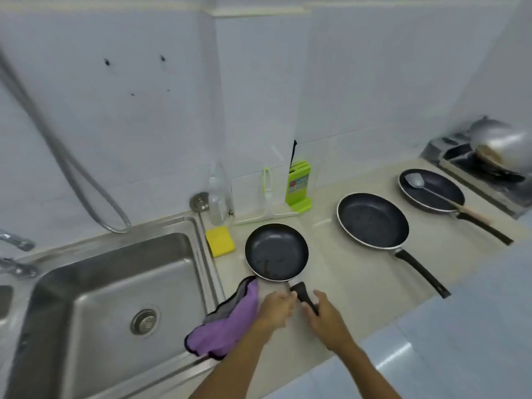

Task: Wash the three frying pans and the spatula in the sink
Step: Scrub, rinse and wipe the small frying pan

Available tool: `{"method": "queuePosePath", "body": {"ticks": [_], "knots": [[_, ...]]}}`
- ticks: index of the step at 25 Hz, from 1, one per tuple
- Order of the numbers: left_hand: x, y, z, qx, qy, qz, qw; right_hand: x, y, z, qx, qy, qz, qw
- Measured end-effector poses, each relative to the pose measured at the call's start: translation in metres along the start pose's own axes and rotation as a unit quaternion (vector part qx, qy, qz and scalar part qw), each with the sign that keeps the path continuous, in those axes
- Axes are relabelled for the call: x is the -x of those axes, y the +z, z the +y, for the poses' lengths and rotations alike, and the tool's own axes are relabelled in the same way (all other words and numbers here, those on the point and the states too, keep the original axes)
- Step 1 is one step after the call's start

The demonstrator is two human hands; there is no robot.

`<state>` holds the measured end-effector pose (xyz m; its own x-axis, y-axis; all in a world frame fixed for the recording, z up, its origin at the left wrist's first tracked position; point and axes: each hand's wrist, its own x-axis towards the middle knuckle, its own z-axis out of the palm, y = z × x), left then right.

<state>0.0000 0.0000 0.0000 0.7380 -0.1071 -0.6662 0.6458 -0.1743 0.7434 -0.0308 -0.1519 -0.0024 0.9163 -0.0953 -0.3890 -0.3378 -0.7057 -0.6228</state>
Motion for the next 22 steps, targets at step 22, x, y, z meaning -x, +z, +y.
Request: {"method": "queuePosePath", "body": {"ticks": [22], "knots": [[0.06,-0.134,-0.038,0.246,0.04,0.149,0.957,0.044,0.127,-0.124,-0.199,-0.102,-0.074,0.972]]}}
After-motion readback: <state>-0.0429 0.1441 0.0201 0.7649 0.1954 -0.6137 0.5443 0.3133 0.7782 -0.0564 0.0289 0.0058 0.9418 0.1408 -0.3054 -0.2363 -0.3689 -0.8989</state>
